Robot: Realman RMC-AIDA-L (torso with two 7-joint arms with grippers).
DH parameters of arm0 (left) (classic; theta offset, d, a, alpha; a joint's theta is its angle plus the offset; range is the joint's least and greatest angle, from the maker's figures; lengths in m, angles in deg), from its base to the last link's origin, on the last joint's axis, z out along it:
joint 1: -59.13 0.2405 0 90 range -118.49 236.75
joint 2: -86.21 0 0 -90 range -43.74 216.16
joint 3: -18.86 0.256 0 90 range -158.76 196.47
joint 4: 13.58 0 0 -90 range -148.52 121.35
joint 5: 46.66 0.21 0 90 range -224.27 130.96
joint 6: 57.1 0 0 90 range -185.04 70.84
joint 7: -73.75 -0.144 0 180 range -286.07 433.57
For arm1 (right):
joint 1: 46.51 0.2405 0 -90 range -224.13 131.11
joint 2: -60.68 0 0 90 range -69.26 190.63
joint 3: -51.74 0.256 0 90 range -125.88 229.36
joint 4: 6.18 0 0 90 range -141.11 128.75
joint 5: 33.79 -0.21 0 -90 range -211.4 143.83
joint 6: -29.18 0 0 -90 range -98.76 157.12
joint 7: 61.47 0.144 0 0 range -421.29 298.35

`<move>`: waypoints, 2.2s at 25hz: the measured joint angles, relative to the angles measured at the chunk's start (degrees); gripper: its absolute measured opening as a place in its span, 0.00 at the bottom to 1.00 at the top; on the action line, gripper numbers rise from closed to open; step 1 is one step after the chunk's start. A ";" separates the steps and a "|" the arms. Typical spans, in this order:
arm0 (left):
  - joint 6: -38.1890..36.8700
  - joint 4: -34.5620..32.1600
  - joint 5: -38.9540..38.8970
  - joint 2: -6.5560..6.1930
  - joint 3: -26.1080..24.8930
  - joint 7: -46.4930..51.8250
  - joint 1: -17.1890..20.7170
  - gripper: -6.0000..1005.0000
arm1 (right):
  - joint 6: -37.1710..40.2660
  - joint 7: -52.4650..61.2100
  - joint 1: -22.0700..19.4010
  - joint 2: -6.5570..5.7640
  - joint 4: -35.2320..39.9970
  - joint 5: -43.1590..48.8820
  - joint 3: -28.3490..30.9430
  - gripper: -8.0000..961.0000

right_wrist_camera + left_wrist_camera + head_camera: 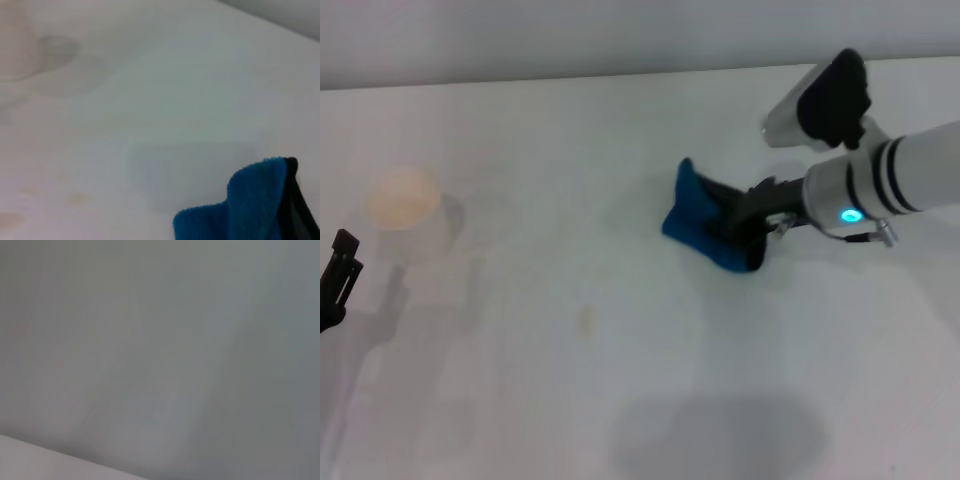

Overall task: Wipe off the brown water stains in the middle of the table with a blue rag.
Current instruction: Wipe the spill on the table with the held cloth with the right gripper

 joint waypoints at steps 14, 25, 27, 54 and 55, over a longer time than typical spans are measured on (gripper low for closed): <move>-0.08 -0.09 -0.01 0.06 0.00 0.72 0.22 0.78 | 5.56 -0.08 0.54 0.82 5.52 -20.83 -27.82 0.14; -0.08 0.00 -0.02 0.00 0.00 1.42 0.19 0.78 | 1.85 -2.63 -1.75 0.91 9.89 -26.32 -34.72 0.15; -0.08 0.00 -0.03 0.01 0.00 1.43 0.08 0.78 | -1.75 -2.79 -1.59 0.89 10.22 -26.86 -36.03 0.15; -0.74 0.30 -0.31 -0.03 -0.09 1.50 -0.24 0.78 | -22.00 -3.05 -1.70 -0.26 4.74 -23.99 -28.95 0.17; -0.74 0.30 -0.31 -0.03 -0.09 1.50 -0.24 0.78 | -21.12 -3.05 -1.87 -0.34 4.33 -23.16 -27.23 0.17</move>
